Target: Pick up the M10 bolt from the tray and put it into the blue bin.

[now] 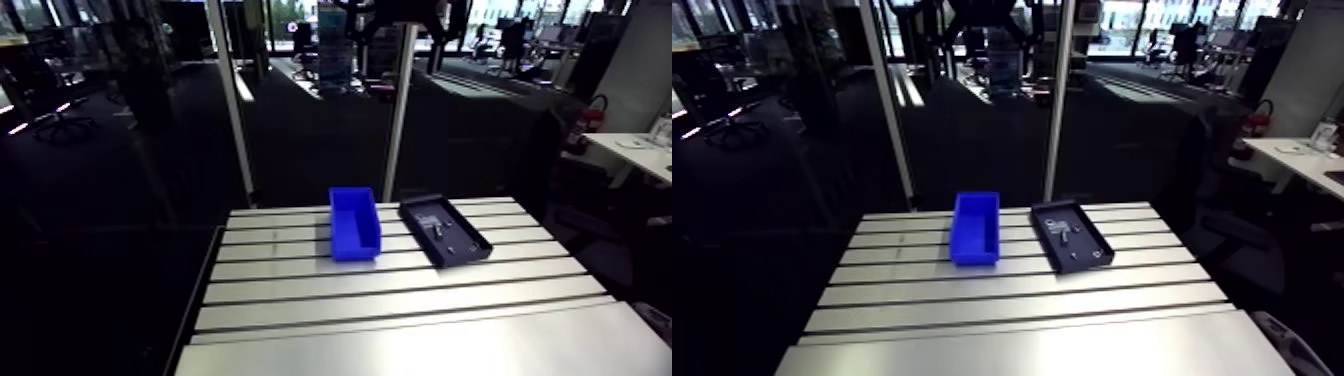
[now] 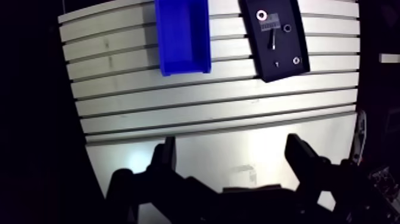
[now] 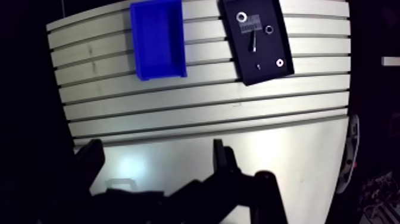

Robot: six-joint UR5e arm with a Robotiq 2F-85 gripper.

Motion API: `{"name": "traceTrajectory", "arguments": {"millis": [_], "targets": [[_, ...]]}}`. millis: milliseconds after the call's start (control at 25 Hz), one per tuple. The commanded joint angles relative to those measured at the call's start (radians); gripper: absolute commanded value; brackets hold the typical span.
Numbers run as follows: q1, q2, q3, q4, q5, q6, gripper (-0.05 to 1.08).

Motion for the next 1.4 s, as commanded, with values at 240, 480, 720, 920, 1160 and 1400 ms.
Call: {"name": "traceTrajectory", "arguments": {"millis": [240,480,720,920,1160,1400], "targets": [[-0.105,0.120,-0.031,-0.017,-0.006,-0.057,0.01],[-0.128,0.179,-0.033,-0.119,-0.011,-0.079,0.01],[-0.143,0.230,-0.005,-0.188,-0.011,-0.079,0.04],[-0.163,0.253,0.022,-0.237,-0.011,-0.092,0.03],[-0.203,0.288,0.065,-0.284,-0.005,-0.161,0.02],[-0.204,0.302,0.124,-0.357,-0.005,-0.165,0.02]]}}
